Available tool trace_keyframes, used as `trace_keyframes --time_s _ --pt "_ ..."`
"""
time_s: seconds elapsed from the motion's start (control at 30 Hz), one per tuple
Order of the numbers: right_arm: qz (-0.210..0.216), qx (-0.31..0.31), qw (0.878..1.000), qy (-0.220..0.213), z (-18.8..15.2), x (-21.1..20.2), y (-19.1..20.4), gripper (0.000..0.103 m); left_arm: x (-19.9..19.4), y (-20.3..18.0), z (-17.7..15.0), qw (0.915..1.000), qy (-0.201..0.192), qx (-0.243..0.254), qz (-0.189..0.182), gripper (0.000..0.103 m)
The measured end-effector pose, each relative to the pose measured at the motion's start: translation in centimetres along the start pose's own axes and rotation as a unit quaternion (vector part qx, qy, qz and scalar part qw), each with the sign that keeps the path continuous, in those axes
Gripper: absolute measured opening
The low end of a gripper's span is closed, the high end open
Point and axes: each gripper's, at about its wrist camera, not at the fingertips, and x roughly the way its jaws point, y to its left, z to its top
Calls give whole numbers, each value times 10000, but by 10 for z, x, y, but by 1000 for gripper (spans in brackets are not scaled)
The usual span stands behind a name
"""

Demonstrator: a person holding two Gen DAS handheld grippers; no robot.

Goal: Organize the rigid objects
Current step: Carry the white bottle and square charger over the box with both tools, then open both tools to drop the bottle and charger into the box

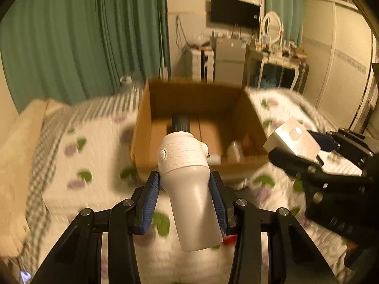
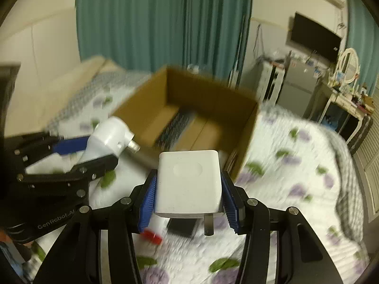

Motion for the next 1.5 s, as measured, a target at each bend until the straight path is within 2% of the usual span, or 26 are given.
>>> trace_keyframes --time_s 0.07,0.17,0.27,0.47,0.57,0.6,0.63,0.67,0.73,0.87,1.07,1.1,1.13,1.17,1.2,1.5 --pt "-55 63 9997 -231 21 -11 -12 50 3 2 18 9999 -52 -30 -118 43" --pt "-115 144 9986 -486 49 -16 -27 50 24 -1 50 9999 -90 102 100 43" --pt "-148 232 9977 -620 71 -6 -45 50 58 -1 66 9999 58 60 84 43" --pt "-152 409 9976 -531 80 43 -71 50 130 -15 58 9988 468 127 -83 44" --pt "-98 473 9980 -410 76 70 -80 50 149 -22 49 9985 495 196 -127 47" --pt "-82 492 9980 -379 73 75 -82 50 153 -23 47 9984 509 204 -98 49" --pt "-58 513 9980 -351 71 81 -84 50 155 -24 48 9986 487 210 -19 58" --pt "-37 535 9980 -330 69 86 -86 50 156 -24 48 9987 445 220 82 63" --pt "-15 584 9978 -327 68 92 -89 50 154 -20 51 9989 351 243 172 63" --pt "31 688 9970 -367 70 98 -92 50 142 -9 56 9996 290 49 53 63" --pt "75 646 9974 -307 77 115 -83 51 112 0 56 9999 126 27 102 63" --pt "61 660 9974 -287 77 118 -82 52 105 0 56 9998 90 65 139 63" --pt "26 660 9974 -284 76 118 -82 64 97 -1 55 9998 42 97 182 63" --pt "-64 657 9974 -298 75 115 -81 77 91 -2 54 9997 17 109 230 63" --pt "-124 664 9972 -334 75 110 -79 78 83 -1 53 9995 -3 108 295 63" --pt "-462 790 9947 -467 69 12 -77 79 6 1 35 9992 -153 -151 332 63"
